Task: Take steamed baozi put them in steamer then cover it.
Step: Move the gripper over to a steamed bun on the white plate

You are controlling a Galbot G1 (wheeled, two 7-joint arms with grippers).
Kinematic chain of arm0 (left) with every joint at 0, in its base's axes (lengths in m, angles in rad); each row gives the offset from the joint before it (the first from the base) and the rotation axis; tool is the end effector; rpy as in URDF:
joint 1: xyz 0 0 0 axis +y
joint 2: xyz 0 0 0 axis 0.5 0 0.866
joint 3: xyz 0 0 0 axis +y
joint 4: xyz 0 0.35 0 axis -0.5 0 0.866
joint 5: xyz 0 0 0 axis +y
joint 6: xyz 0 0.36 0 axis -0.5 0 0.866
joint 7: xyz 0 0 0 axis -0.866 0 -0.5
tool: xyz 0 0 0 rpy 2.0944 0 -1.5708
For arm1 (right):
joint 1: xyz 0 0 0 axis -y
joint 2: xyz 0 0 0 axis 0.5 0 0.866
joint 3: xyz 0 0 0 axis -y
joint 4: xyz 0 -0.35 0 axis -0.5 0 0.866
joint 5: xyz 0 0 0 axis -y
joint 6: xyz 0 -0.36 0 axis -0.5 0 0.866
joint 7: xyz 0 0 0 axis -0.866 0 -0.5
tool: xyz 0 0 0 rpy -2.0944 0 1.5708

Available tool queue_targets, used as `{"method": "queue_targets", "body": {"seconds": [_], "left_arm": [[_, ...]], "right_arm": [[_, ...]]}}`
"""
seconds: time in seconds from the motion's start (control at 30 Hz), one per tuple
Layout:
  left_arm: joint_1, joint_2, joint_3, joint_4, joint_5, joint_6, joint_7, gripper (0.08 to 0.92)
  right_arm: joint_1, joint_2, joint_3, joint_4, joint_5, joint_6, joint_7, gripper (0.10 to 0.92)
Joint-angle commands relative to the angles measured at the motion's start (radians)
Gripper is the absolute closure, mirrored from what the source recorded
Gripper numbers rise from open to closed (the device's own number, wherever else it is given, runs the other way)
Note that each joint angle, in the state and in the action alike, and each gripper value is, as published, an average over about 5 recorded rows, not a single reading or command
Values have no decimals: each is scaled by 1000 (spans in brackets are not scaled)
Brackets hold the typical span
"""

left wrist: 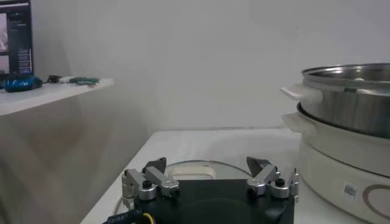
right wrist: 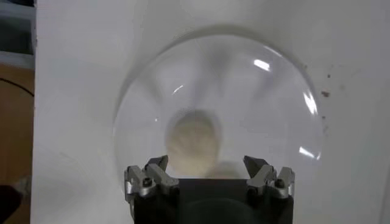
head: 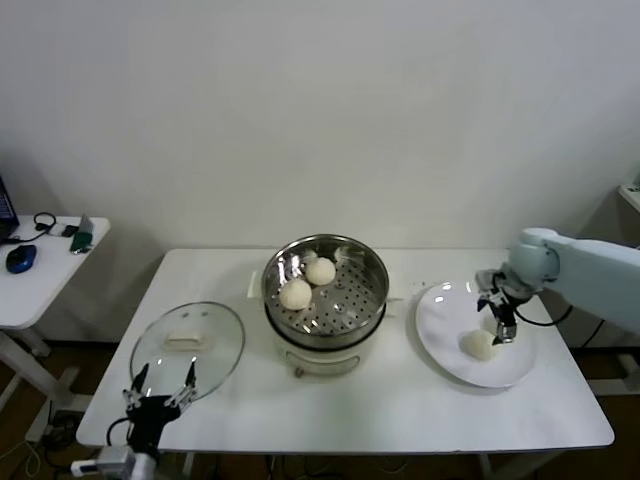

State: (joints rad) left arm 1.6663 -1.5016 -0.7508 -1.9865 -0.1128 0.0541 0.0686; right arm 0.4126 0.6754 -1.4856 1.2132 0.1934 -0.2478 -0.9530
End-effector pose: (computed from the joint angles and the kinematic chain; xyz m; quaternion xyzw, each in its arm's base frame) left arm 0.1458 0.0882 -0.3483 0.0536 -0.9911 -0.0236 0.1198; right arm 0.5168 -0.1806 -0.2016 0.4711 -0.4956 0.5541 0.4747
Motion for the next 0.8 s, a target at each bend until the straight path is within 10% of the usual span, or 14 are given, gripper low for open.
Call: {"method": "queue_targets", "body": {"seconds": [0.03,0.8], "left_arm": [[7,4,-2,0,4,-3,-1,177],[-1,3,1,1,10,-2,-2,177]], "right_arm": [[-208,-1,137,-67,-75,-9,19,203],[-89,21,112,-58,-38,34,10,353]]}}
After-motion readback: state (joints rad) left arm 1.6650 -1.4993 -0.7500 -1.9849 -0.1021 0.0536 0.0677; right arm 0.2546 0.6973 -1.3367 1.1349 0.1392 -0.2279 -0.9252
